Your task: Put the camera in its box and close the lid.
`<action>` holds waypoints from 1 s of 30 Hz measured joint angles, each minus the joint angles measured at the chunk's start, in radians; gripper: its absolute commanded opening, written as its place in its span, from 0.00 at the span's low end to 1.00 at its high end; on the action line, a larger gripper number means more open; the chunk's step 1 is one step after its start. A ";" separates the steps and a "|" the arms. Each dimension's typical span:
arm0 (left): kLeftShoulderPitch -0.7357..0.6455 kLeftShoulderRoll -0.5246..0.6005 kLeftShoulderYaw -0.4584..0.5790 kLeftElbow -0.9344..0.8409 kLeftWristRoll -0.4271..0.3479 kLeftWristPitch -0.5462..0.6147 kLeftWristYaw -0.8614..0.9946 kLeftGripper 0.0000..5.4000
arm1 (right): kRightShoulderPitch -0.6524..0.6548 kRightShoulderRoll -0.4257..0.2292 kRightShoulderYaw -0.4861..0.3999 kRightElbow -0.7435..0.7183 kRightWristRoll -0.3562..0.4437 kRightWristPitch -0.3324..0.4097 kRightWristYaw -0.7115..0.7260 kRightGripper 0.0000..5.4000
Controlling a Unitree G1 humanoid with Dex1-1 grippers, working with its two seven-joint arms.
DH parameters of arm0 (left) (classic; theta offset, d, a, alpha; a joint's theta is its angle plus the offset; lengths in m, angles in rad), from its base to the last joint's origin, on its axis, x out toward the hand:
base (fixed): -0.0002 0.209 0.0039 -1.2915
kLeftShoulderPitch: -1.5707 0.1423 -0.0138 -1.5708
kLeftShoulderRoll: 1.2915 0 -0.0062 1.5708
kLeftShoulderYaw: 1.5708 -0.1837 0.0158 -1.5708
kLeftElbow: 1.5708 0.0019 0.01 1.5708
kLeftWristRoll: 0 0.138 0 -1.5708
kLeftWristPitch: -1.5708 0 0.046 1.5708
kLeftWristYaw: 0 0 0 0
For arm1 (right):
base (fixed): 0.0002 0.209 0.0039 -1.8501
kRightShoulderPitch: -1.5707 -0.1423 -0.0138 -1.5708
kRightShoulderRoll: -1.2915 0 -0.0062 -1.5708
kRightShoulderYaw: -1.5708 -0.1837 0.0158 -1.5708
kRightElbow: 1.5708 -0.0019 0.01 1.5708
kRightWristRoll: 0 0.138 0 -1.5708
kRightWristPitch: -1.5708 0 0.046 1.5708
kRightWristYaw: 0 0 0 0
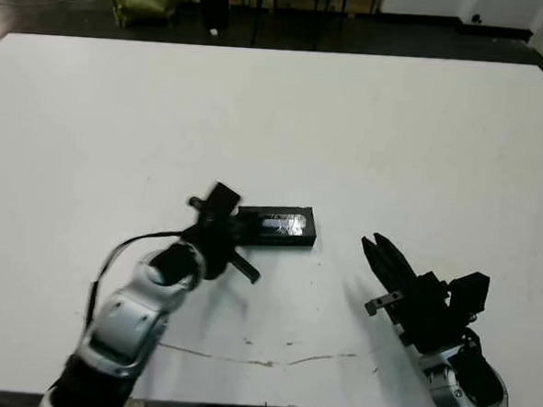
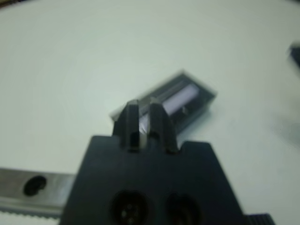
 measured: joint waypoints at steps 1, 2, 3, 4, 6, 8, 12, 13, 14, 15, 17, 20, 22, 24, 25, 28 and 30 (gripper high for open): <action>0.010 0.009 0.025 -0.029 -0.015 -0.003 0.000 0.00 | 0.000 0.000 -0.001 -0.005 0.000 0.003 -0.002 0.00; 0.019 0.020 0.051 -0.048 -0.027 -0.008 0.000 0.00 | 0.000 -0.001 -0.002 -0.006 0.000 0.003 -0.003 0.00; 0.031 0.028 0.081 -0.060 -0.039 -0.016 0.000 0.00 | 0.000 -0.002 -0.004 -0.007 0.001 0.004 -0.002 0.00; 0.044 0.031 0.107 -0.063 -0.047 -0.028 0.002 0.00 | -0.001 -0.003 -0.005 -0.008 0.001 0.005 -0.002 0.00; 0.071 0.033 0.157 -0.063 -0.062 -0.051 0.011 0.00 | -0.004 -0.004 -0.006 -0.008 0.001 0.008 -0.002 0.00; 0.093 0.031 0.215 -0.063 -0.087 -0.062 0.023 0.00 | -0.007 -0.004 -0.010 -0.009 0.001 0.009 -0.003 0.00; 0.134 0.028 0.327 -0.063 -0.151 -0.110 0.033 0.00 | -0.034 -0.012 -0.033 0.000 -0.016 -0.009 -0.003 0.00; 0.144 0.027 0.345 -0.062 -0.159 -0.134 0.040 0.00 | -0.045 -0.016 -0.039 0.000 -0.024 -0.010 -0.008 0.00; 0.159 0.020 0.361 -0.061 -0.160 -0.182 0.052 0.00 | -0.057 -0.021 -0.044 0.000 -0.028 -0.009 -0.013 0.00; 0.173 0.006 0.367 -0.056 -0.144 -0.253 0.074 0.00 | -0.068 -0.025 -0.049 -0.003 -0.032 -0.002 -0.023 0.00; 0.197 -0.039 0.365 -0.031 -0.086 -0.419 0.133 0.00 | -0.093 -0.024 -0.052 -0.018 -0.039 0.033 -0.056 0.00; 0.206 -0.115 0.362 0.057 -0.025 -0.640 0.221 0.00 | -0.133 -0.011 -0.050 -0.059 -0.066 0.101 -0.131 0.00; 0.205 -0.155 0.363 0.117 -0.021 -0.741 0.255 0.00 | -0.158 0.007 -0.044 -0.068 -0.086 0.124 -0.172 0.00; 0.205 -0.181 0.362 0.160 -0.015 -0.812 0.279 0.00 | -0.178 0.022 -0.039 -0.061 -0.099 0.126 -0.193 0.00; 0.205 -0.190 0.361 0.177 -0.008 -0.845 0.288 0.00 | -0.188 0.032 -0.037 -0.047 -0.104 0.117 -0.197 0.00; 0.217 -0.214 0.352 0.208 -0.004 -0.922 0.308 0.00 | -0.204 0.062 -0.022 -0.001 -0.130 0.080 -0.217 0.00; 0.235 -0.222 0.341 0.234 -0.001 -0.965 0.310 0.00 | -0.207 0.089 -0.015 0.022 -0.144 0.065 -0.235 0.00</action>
